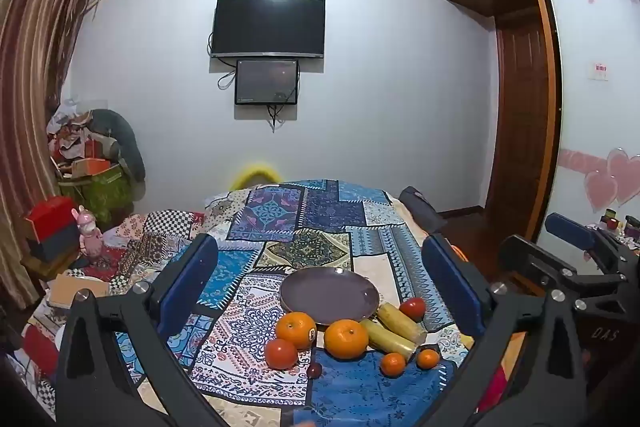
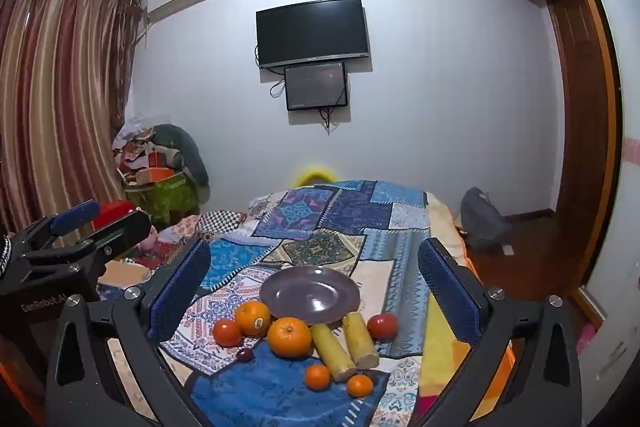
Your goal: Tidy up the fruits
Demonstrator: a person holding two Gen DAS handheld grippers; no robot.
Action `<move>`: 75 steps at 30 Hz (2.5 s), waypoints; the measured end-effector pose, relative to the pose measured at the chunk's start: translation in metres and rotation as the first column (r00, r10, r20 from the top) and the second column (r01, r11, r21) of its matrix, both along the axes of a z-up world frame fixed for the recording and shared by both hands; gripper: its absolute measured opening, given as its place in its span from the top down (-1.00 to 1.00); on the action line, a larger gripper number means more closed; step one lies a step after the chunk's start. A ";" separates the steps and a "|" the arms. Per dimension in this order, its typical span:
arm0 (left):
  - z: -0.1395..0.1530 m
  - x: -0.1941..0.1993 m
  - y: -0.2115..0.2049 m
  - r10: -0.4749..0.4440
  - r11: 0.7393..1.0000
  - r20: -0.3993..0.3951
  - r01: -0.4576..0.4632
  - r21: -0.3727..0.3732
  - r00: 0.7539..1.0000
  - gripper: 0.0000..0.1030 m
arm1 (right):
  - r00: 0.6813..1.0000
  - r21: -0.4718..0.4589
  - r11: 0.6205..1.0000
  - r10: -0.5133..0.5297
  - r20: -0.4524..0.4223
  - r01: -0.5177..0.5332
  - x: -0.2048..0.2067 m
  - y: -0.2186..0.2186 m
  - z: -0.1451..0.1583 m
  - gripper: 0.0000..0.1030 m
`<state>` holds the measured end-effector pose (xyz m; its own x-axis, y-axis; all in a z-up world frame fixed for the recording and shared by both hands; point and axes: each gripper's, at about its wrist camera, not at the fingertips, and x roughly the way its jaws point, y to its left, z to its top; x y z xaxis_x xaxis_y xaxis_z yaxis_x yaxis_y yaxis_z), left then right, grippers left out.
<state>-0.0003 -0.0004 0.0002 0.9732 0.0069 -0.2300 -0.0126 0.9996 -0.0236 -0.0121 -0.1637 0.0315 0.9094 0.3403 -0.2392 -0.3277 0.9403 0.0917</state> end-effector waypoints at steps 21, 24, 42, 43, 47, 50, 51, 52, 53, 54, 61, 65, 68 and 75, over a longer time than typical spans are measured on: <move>0.002 -0.004 -0.002 0.004 1.000 0.034 -0.004 -0.002 0.999 -1.00 | 1.000 0.004 1.000 0.010 0.014 -0.010 -0.002 0.001 0.001 -1.00; 0.001 -0.004 -0.002 0.004 1.000 0.035 -0.004 -0.003 0.999 -1.00 | 1.000 0.007 1.000 0.012 0.017 -0.012 -0.003 0.000 0.001 -1.00; 0.001 -0.005 -0.001 0.002 1.000 0.037 -0.001 -0.012 0.999 -1.00 | 1.000 0.012 1.000 0.006 0.025 -0.006 -0.005 -0.001 0.004 -1.00; 0.001 -0.005 -0.001 0.002 1.000 0.037 -0.001 -0.013 0.999 -1.00 | 1.000 0.013 1.000 0.006 0.025 -0.006 -0.005 -0.001 0.004 -1.00; 0.001 -0.005 -0.002 0.001 1.000 0.037 -0.001 -0.011 0.999 -1.00 | 1.000 0.014 1.000 0.004 0.027 -0.005 -0.006 0.000 0.005 -1.00; 0.001 -0.005 -0.001 0.001 1.000 0.037 0.000 -0.013 0.999 -1.00 | 1.000 0.014 1.000 0.004 0.030 -0.004 -0.006 0.000 0.005 -1.00; 0.001 -0.004 -0.002 0.000 1.000 0.036 0.000 -0.012 0.999 -1.00 | 1.000 0.014 1.000 0.004 0.030 -0.004 -0.005 0.000 0.005 -1.00; 0.001 -0.004 -0.002 0.000 1.000 0.036 0.001 -0.012 0.999 -1.00 | 1.000 0.014 1.000 0.003 0.030 -0.004 -0.006 0.000 0.004 -1.00; 0.001 -0.004 -0.002 0.000 1.000 0.035 0.000 -0.012 0.999 -1.00 | 1.000 0.013 1.000 0.003 0.030 -0.003 -0.006 0.000 0.004 -1.00; 0.000 -0.004 -0.002 0.000 1.000 0.035 0.000 -0.013 0.999 -1.00 | 1.000 0.014 1.000 0.003 0.031 -0.004 -0.006 0.000 0.004 -1.00; 0.001 -0.004 -0.002 -0.002 1.000 0.035 0.002 -0.013 0.999 -1.00 | 0.999 0.012 1.000 0.005 0.033 -0.005 -0.006 0.000 0.004 -1.00; 0.001 -0.004 -0.003 -0.003 1.000 0.034 0.003 -0.013 0.999 -1.00 | 0.999 0.012 1.000 0.004 0.032 -0.005 -0.006 0.000 0.004 -1.00; 0.001 -0.004 -0.003 -0.003 1.000 0.035 0.003 -0.013 0.999 -1.00 | 0.999 0.011 1.000 0.004 0.033 -0.004 -0.006 0.000 0.004 -1.00; 0.001 -0.003 -0.006 -0.005 1.000 0.038 0.006 -0.013 0.999 -1.00 | 0.999 0.008 1.000 0.001 0.037 -0.002 -0.006 0.000 0.004 -1.00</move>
